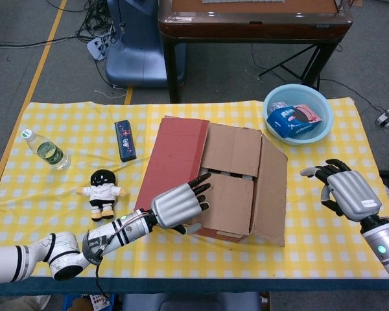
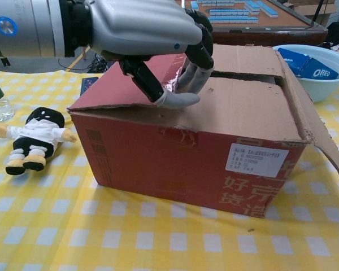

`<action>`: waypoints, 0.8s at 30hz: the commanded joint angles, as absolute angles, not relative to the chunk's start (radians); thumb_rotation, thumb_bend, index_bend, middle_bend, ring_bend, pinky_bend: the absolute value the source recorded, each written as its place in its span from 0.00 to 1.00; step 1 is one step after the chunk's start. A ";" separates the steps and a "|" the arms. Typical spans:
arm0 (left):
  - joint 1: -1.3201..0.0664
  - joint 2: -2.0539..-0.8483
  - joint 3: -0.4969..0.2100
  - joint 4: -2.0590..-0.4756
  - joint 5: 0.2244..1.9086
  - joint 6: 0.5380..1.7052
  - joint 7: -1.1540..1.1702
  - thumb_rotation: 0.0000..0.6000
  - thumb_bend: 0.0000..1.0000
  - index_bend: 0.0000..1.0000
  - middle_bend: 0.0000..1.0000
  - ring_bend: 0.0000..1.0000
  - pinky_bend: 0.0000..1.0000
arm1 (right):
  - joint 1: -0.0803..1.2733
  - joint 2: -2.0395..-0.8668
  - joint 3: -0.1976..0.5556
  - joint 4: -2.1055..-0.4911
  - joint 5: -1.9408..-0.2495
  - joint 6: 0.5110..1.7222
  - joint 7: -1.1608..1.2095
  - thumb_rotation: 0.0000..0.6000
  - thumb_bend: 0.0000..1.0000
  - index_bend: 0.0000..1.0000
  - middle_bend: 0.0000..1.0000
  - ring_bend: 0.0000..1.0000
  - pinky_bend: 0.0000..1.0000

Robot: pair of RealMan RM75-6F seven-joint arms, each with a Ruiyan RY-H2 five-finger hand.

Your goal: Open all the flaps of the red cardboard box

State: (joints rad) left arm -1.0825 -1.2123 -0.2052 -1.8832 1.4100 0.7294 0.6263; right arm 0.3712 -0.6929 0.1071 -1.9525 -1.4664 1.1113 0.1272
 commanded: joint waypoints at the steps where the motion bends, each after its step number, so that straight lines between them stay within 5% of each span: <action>1: -1.085 -1.222 -0.193 -1.889 1.404 0.753 0.685 0.34 0.43 0.55 0.50 0.17 0.00 | 0.368 -0.691 0.106 -1.953 -1.468 1.114 0.127 1.00 1.00 0.28 0.33 0.29 0.14; 24: -1.074 -1.009 -0.189 -2.089 1.141 0.900 0.976 0.33 0.43 0.56 0.50 0.17 0.00 | 0.370 -0.685 0.139 -1.949 -1.468 1.158 0.147 1.00 1.00 0.28 0.33 0.29 0.14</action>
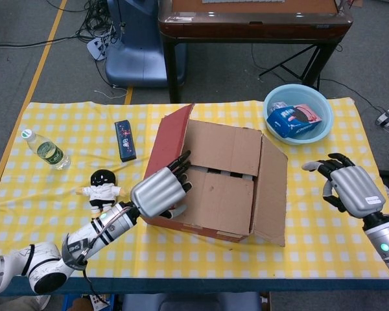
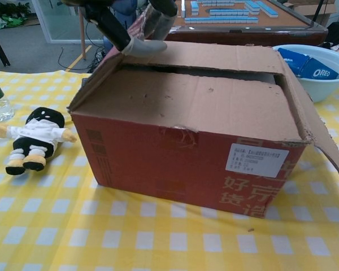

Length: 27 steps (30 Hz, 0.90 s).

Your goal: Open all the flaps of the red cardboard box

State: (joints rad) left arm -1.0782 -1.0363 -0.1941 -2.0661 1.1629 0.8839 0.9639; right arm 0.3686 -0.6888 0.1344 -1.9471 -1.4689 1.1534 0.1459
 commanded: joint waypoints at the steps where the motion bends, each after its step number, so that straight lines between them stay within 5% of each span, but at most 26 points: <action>1: -1.072 -0.994 -0.189 -2.099 1.133 0.904 0.977 0.33 0.43 0.56 0.50 0.17 0.00 | 0.371 -0.682 0.143 -1.951 -1.467 1.160 0.147 1.00 1.00 0.28 0.33 0.29 0.14; 27: -1.003 -0.806 -0.185 -2.124 1.189 0.962 0.852 0.32 0.43 0.56 0.50 0.17 0.00 | 0.387 -0.661 0.173 -1.970 -1.444 1.156 0.145 1.00 1.00 0.28 0.33 0.29 0.14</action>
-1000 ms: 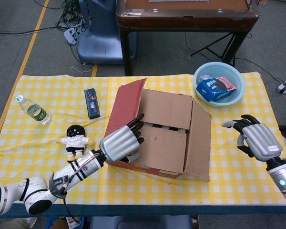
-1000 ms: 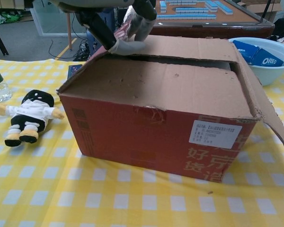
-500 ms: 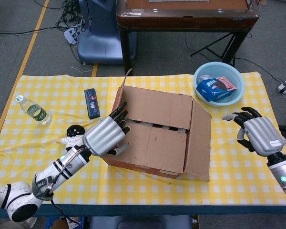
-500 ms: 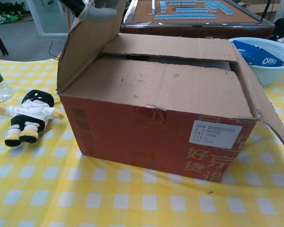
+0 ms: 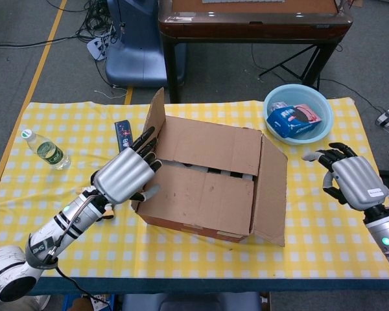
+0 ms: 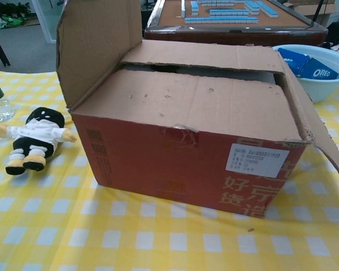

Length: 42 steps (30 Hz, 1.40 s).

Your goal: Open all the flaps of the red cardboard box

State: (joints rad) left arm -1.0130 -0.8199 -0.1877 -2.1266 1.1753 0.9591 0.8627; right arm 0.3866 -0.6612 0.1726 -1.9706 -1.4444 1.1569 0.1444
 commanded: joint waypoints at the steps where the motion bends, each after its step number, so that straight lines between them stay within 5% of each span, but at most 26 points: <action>1: -0.998 -0.800 -0.184 -2.124 1.196 0.963 0.848 0.33 0.43 0.56 0.50 0.17 0.00 | 0.387 -0.662 0.173 -1.969 -1.443 1.155 0.146 1.00 1.00 0.28 0.33 0.29 0.14; 42: -0.887 -0.753 -0.159 -2.078 1.134 1.015 0.833 0.33 0.43 0.51 0.48 0.15 0.00 | 0.402 -0.685 0.172 -1.946 -1.452 1.127 0.148 1.00 0.99 0.28 0.33 0.29 0.14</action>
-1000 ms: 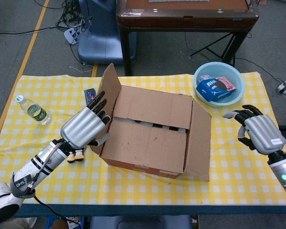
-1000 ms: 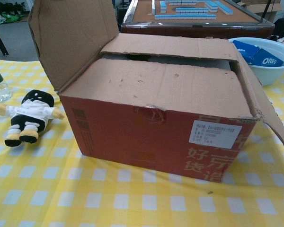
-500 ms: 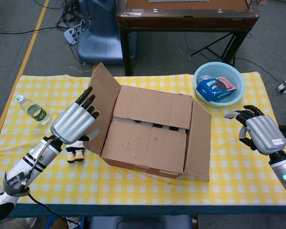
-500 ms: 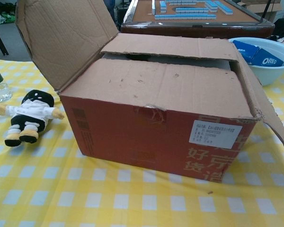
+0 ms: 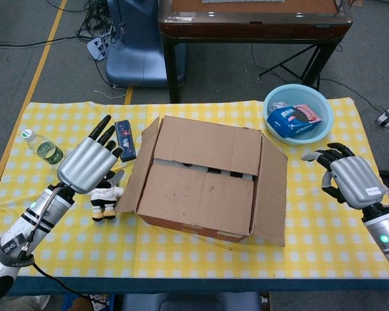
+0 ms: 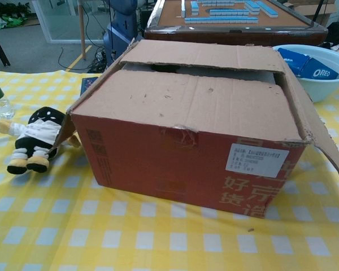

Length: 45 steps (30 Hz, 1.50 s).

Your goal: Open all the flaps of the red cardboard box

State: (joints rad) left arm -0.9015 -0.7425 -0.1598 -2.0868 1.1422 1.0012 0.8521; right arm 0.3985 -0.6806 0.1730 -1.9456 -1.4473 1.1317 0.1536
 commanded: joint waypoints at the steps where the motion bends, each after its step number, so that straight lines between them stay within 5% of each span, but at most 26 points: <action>1: -0.878 -0.760 -0.159 -2.074 1.121 1.022 0.819 0.33 0.43 0.50 0.48 0.15 0.00 | 0.405 -0.688 0.170 -1.946 -1.455 1.123 0.142 1.00 0.96 0.28 0.33 0.29 0.14; 16: -0.718 -0.837 -0.146 -1.949 1.045 1.128 0.533 0.33 0.41 0.38 0.36 0.15 0.00 | 0.485 -0.743 0.180 -1.965 -1.412 1.019 0.035 1.00 0.46 0.24 0.26 0.22 0.14; 20: -0.676 -0.836 -0.133 -1.936 1.046 1.147 0.490 0.33 0.32 0.31 0.31 0.12 0.00 | 0.514 -0.765 0.191 -1.970 -1.377 0.991 -0.001 1.00 0.40 0.18 0.19 0.16 0.14; 28: -0.573 -0.865 -0.117 -1.913 1.090 1.233 0.374 0.33 0.27 0.24 0.25 0.08 0.00 | 0.584 -0.812 0.210 -1.974 -1.280 0.922 -0.092 1.00 0.36 0.07 0.10 0.07 0.14; 45: -0.391 -0.903 -0.046 -1.890 1.218 1.379 0.317 0.41 0.27 0.26 0.23 0.08 0.00 | 0.695 -0.959 0.221 -1.896 -1.152 0.867 -0.198 1.00 0.36 0.00 0.00 0.00 0.10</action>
State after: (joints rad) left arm -0.4027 -0.9035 -0.0548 -1.8875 1.2042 1.3705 0.3227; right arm 0.6844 -0.9467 0.2212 -1.9029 -1.1636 0.8727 -0.1862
